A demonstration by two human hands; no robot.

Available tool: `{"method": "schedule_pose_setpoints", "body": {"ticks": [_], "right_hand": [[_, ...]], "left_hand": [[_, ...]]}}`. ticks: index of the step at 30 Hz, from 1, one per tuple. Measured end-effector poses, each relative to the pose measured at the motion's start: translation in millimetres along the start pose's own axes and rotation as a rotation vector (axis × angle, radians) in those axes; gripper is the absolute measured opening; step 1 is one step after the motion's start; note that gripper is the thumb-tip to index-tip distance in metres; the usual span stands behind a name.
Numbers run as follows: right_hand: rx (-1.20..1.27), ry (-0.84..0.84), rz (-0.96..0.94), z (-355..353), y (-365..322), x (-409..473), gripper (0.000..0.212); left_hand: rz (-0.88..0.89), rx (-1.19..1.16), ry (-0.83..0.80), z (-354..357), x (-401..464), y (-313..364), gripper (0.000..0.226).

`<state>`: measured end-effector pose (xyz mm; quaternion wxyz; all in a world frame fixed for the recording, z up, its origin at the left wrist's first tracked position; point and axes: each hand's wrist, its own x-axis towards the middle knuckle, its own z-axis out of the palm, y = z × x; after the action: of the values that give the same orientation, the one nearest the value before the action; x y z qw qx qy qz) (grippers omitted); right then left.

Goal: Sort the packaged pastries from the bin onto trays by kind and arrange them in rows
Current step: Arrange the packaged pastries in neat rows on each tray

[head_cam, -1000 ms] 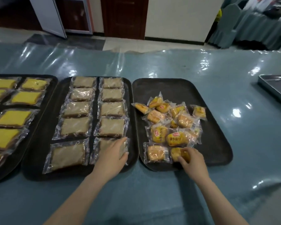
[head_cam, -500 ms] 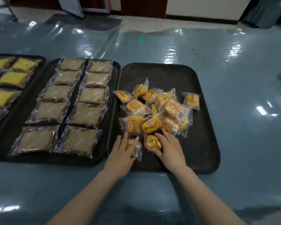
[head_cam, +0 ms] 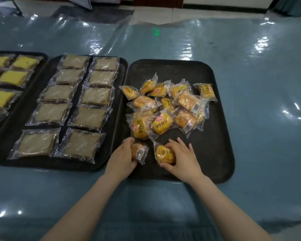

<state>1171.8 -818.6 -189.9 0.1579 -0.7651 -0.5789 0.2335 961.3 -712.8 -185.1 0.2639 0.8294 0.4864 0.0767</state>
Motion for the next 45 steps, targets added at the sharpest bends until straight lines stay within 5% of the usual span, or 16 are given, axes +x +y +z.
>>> {"method": "schedule_pose_setpoints", "body": {"ticks": [5, 9, 12, 14, 21, 24, 33, 39, 45], "right_hand": [[-0.028, -0.036, 0.054, 6, -6, -17, 0.066], [0.030, 0.047, 0.035, -1, -17, -19, 0.071], [0.176, 0.153, -0.093, -10, -34, -11, 0.058], [0.368, 0.078, -0.116, -14, -52, -5, 0.053], [0.845, 0.045, 0.125, -16, -67, 7, 0.008], [0.801, 0.116, 0.178, -13, -65, 7, 0.014], [0.290, 0.228, 0.093, -6, -48, -1, 0.030], [-0.033, 0.091, -0.047, 8, -21, -18, 0.053], [-0.154, 0.073, -0.001, 23, -28, -20, 0.069]], "left_hand": [[-0.042, -0.288, 0.079, -4, -29, 0, 0.038], [-0.036, -0.304, 0.165, -18, -25, 8, 0.036], [-0.049, -0.360, 0.105, -32, -21, 15, 0.029], [-0.044, -0.391, 0.047, -37, -20, 21, 0.022], [-0.104, -0.656, 0.071, -45, -23, 18, 0.019], [-0.272, -0.800, 0.093, -40, -22, 9, 0.008], [-0.292, -0.492, 0.179, -36, -21, -2, 0.013], [-0.112, -0.139, 0.213, -21, -27, 11, 0.056], [0.128, 0.247, -0.081, 6, -18, 21, 0.053]]}}
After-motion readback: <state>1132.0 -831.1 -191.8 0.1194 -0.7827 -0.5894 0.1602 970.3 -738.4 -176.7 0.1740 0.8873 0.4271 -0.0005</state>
